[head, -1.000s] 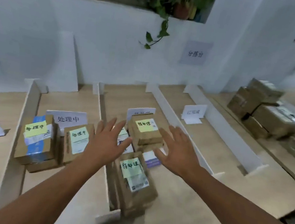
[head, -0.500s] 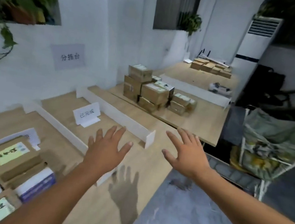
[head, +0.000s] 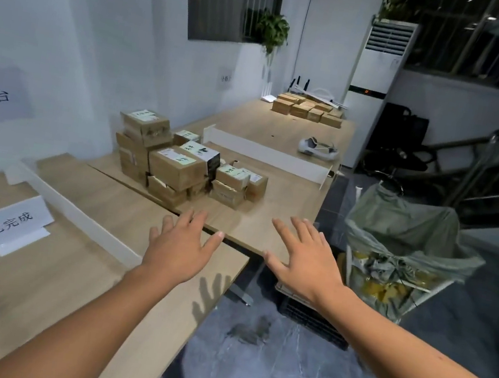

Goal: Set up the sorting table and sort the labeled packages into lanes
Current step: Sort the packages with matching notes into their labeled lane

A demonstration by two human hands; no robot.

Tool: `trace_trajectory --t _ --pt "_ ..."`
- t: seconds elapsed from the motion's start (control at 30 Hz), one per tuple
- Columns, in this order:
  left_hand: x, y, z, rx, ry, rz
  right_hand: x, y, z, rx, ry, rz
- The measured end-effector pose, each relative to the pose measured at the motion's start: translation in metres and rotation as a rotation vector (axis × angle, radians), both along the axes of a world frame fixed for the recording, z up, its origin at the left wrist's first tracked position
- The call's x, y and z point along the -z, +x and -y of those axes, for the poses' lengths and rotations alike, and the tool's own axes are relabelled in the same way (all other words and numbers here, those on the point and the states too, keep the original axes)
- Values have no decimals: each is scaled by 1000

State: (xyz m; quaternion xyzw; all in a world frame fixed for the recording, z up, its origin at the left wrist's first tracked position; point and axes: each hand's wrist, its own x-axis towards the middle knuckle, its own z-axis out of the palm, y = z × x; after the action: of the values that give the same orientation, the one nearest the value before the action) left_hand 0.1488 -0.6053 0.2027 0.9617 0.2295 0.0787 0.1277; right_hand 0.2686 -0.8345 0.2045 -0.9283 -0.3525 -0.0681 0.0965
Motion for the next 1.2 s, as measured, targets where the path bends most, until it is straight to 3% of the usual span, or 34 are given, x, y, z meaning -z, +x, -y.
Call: trace_trajectory --t 0.5,0.73,0.9,1.1,1.2 --pt "64 322 -105 -115 -140 1 45 328 -110 -138 -68 -68" --pt "87 427 -152 -269 -180 -1 54 460 -192 -275 6 -156" --pt "133 490 -188 -448 -178 -53 107 557 -270 -433 41 -299" --pt "181 559 -203 -665 -376 -34 181 637 -353 -554 -26 -522" --pt "199 591 -201 -717 -475 26 212 650 -378 -617 -27 -544"
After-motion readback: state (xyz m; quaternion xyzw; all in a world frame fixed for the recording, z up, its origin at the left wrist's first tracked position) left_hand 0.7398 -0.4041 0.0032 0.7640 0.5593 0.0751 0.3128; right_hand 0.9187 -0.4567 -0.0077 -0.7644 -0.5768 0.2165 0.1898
